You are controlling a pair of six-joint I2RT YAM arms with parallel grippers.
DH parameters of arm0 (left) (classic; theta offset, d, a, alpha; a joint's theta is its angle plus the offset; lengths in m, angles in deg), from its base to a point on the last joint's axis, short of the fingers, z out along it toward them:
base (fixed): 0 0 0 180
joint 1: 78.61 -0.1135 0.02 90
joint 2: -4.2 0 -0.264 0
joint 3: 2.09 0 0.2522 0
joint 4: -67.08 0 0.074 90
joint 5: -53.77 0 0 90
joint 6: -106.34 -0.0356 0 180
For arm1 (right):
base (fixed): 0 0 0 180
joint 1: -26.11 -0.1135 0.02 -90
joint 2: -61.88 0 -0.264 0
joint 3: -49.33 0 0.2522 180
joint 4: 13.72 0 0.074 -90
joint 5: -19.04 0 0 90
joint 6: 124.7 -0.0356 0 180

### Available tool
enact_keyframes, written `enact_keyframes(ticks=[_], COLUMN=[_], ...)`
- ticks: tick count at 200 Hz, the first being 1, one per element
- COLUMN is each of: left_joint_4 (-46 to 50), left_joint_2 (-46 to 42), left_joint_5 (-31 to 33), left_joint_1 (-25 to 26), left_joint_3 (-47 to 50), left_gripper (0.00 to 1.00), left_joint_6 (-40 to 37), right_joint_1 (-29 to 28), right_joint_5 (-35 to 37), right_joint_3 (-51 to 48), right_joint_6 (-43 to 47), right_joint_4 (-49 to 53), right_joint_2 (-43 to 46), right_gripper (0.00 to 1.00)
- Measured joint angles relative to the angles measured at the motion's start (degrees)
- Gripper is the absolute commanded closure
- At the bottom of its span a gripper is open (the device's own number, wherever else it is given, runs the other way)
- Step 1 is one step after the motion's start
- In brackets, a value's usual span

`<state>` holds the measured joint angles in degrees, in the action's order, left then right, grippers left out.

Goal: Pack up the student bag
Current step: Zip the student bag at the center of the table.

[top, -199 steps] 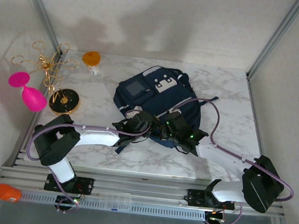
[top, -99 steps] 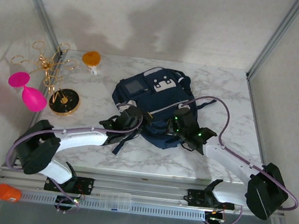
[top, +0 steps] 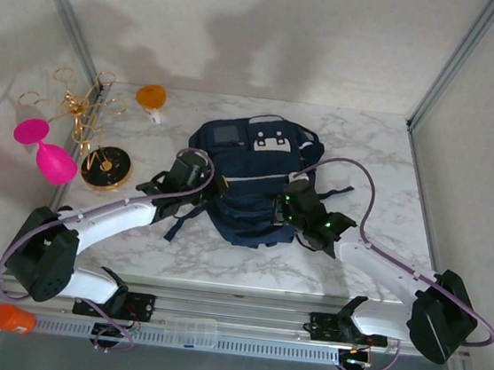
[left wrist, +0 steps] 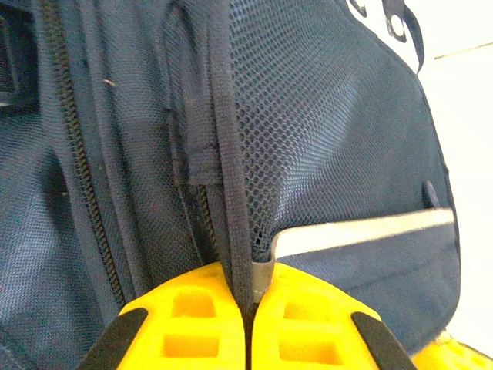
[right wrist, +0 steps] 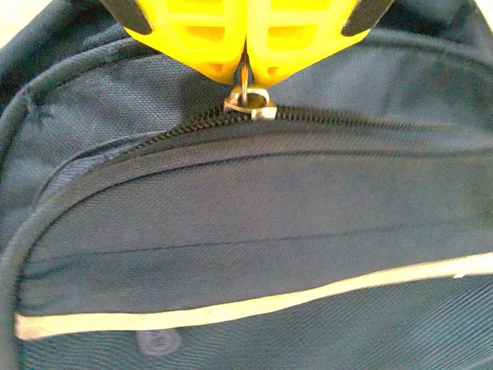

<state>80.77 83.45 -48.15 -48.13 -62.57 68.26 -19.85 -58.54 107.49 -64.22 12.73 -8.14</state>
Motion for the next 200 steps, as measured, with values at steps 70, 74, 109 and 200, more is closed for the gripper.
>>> enact_keyframes(ticks=[70,74,109,200], left_joint_4=[-4.83,-5.68,-8.09,-16.20], left_joint_2=[8.90,8.15,-2.32,11.65], left_joint_5=[-6.73,-6.64,-3.48,6.36], left_joint_1=[-9.11,-9.14,-6.10,12.46], left_joint_3=[-5.09,-4.24,4.00,-0.04], left_gripper=[0.41,0.38,0.33,0.53], left_joint_6=[-6.19,-5.38,2.99,26.40], right_joint_1=[-4.15,-4.20,-4.26,-4.24], right_joint_5=[-0.22,-0.17,1.09,0.63], right_joint_3=[-0.74,-0.74,0.74,1.60], right_joint_6=[-5.68,-5.75,-5.73,-3.45], right_joint_4=[-4.74,-4.74,-3.15,-3.48], right_joint_2=[-4.07,-4.22,-5.16,-6.64], right_gripper=[1.00,1.00,1.00,1.00])
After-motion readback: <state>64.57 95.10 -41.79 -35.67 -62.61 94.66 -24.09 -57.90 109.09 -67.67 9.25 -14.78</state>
